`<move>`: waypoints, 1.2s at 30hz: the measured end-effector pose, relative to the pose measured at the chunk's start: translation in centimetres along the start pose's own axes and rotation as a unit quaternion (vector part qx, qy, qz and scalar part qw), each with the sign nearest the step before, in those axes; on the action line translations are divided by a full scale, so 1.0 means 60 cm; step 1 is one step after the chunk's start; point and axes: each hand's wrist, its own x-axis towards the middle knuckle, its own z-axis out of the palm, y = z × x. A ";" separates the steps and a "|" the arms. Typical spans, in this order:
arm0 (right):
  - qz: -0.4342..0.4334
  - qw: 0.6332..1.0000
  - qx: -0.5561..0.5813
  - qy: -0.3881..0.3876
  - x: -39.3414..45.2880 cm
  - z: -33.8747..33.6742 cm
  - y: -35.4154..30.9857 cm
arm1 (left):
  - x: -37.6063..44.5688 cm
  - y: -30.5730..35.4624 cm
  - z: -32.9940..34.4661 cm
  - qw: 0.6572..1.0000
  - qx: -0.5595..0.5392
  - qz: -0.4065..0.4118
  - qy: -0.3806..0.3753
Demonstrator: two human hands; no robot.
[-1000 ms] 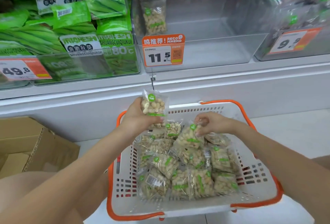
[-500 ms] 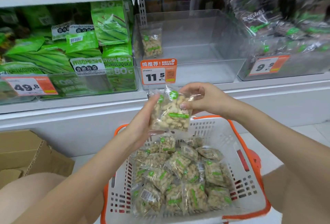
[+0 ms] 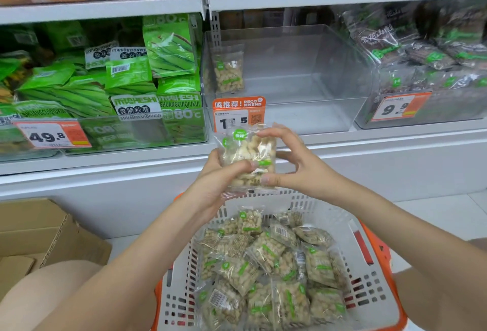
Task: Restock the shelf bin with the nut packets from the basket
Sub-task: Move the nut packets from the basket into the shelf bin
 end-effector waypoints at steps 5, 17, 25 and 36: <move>-0.008 0.997 0.078 -0.018 0.002 0.008 -0.001 | -0.006 0.008 0.007 0.999 -0.004 0.002 -0.051; 0.035 0.997 0.041 -0.049 -0.010 0.004 -0.009 | -0.002 0.008 0.005 0.989 0.086 -0.016 -0.118; 0.006 0.999 0.031 0.036 0.030 -0.049 -0.025 | 0.018 0.065 -0.004 0.972 0.179 0.151 0.019; 0.053 0.986 -0.061 0.145 0.264 -0.161 0.006 | 0.117 0.088 -0.062 0.624 0.651 0.420 0.102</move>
